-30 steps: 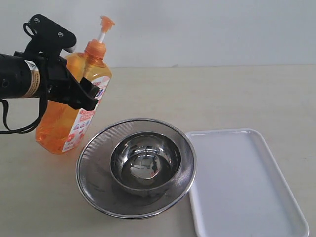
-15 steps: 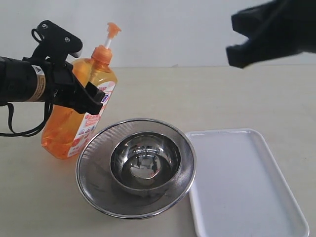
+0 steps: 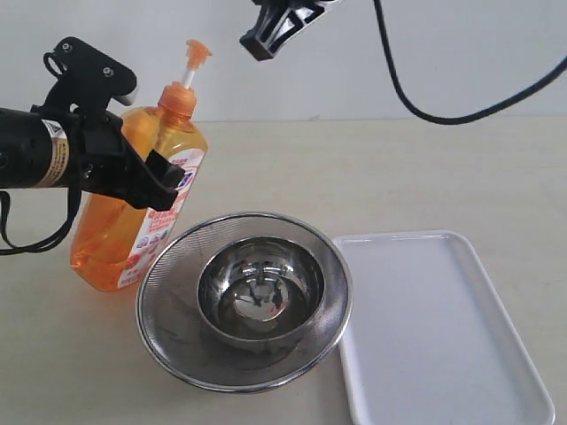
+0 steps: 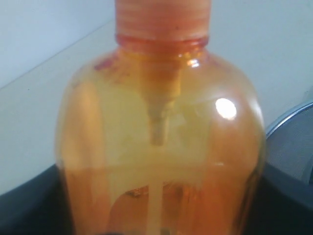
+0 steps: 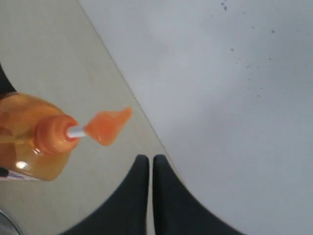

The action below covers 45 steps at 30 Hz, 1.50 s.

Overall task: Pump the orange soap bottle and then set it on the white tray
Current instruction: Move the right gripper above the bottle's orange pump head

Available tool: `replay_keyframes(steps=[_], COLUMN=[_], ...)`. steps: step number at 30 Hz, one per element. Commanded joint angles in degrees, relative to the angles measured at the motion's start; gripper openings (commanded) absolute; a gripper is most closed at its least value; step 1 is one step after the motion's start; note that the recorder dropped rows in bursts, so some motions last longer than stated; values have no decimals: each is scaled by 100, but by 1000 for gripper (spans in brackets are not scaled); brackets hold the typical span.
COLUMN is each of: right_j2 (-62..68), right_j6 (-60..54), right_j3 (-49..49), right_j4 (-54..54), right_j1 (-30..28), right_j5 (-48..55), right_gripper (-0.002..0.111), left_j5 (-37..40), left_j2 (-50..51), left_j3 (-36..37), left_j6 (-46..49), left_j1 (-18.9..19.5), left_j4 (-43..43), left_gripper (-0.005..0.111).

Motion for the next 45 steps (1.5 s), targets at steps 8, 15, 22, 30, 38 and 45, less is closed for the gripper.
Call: replay_keyframes(steps=[8, 15, 22, 30, 38, 45], right_j2=[582, 782, 925, 1109, 1189, 1203], right_j6=[-1706, -2063, -2141, -2248, -2248, -2289], right_j3=[-642, -653, -851, -1042, -1042, -1042], right_j4=[1118, 1145, 1145, 1088, 1066, 1065], right_j1=[27, 27, 14, -36, -271, -317], right_j5=[469, 413, 352, 531, 836, 899], right_gripper=[0, 0, 0, 0, 0, 0], left_j5=[-239, -665, -614, -657, -690, -786], left_j2=[-82, -82, -82, -82, -82, -82], left_j3=[-29, -169, -168, -168, -168, -168], left_j6=[1035, 1301, 1301, 1301, 1301, 1301], left_j1=[-14, -14, -14, -14, -14, -14], left_j4=[12, 12, 12, 12, 12, 12], left_gripper=[5, 5, 5, 5, 5, 5])
